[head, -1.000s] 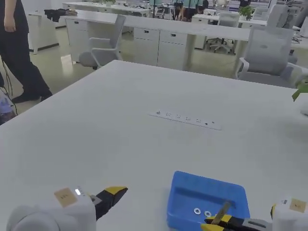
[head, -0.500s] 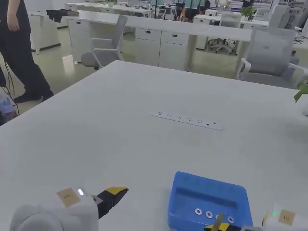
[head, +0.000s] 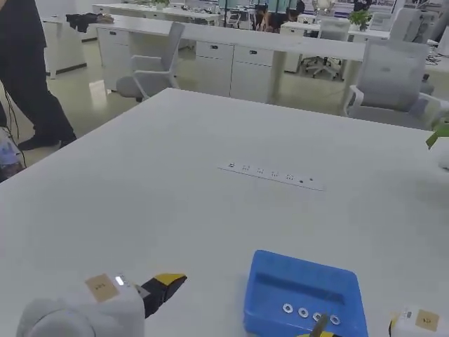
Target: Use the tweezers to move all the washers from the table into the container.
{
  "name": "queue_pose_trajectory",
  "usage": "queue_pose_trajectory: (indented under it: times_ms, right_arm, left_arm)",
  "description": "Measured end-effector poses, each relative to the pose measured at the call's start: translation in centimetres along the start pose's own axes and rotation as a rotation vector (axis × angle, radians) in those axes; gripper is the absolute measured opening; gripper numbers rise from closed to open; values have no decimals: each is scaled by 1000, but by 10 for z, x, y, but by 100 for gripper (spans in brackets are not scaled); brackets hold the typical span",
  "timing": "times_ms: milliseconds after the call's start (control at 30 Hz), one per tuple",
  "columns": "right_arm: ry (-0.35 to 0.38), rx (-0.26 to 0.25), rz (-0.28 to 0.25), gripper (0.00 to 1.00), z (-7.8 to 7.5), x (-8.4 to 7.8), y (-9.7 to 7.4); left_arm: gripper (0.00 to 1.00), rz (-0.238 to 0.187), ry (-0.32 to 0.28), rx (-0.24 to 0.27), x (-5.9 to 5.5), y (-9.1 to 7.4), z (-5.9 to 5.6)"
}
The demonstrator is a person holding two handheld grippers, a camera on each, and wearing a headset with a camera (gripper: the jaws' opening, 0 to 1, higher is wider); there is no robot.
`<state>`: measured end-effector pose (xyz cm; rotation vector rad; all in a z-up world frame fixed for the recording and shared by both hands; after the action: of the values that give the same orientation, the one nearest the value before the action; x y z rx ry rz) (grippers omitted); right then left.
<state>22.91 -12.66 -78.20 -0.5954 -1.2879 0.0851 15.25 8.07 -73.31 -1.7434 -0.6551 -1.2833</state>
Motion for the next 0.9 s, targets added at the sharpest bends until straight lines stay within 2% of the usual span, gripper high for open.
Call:
queue_pose_trajectory:
  times_ms: [100,467,767,900]
  right_arm:
    - [-2,-11,2,4,-3,1,1]
    - [-22,15,29,4,0,-4,4]
    - [-127,32,46,4,11,-5,5]
    - [-116,29,40,3,8,-5,6]
  left_arm:
    - [81,-1,0,-1,0,0,0]
    - [81,-2,-2,1,0,-1,0]
    - [81,3,4,-4,0,0,-1]
    - [81,4,6,-7,0,0,-1]
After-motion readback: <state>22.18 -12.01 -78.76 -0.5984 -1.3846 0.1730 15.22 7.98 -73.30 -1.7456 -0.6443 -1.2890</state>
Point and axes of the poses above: the centre of the closed fingertips' face, and the gripper's own axes: y roughly forward along the fingers, z roughly to its left, x roughly out of its top, the point moved 9 cm from there along -y, roughly backward along the fingers, and after that the axes turned 1 degree about x, right-handed, at the moved point
